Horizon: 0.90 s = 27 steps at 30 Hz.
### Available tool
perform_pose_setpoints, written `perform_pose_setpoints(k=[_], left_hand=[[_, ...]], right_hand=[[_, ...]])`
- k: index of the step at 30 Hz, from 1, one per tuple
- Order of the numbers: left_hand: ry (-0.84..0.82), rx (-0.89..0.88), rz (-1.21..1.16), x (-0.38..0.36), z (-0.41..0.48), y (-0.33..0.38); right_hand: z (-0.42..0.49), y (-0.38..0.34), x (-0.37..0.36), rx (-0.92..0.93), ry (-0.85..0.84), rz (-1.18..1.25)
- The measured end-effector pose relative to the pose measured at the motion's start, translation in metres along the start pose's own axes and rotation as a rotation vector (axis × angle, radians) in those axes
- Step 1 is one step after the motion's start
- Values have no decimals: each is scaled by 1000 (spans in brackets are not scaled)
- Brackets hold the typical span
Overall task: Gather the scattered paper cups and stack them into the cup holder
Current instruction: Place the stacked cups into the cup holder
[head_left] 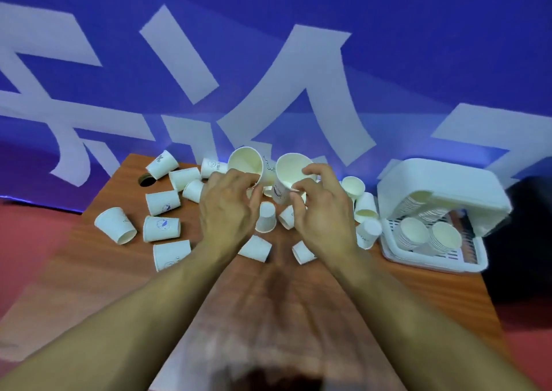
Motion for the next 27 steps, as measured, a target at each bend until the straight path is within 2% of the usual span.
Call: perform_pose_setpoints(k=[6, 15, 23, 27], left_hand=[[-104, -186, 18, -60, -3, 83], [-234, -321, 21, -140, -14, 168], [-339, -400, 21, -214, -24, 209], [-305, -433, -9, -241, -29, 221]], right_hand=[[-22, 75, 55, 15, 170, -165], [-47, 176, 86, -69, 245, -322], [-57, 249, 90, -109, 226, -375], [-59, 288, 84, -161, 219, -398]])
Point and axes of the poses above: each hand's wrist, its own z-axis towards the middle knuckle, its own x-axis out of the back of the hand, y = z × x, the point moved 10 cm from there along z, towards the middle knuckle, and after that the axes turned 14 degrees about -z, right-handed, at the moved point
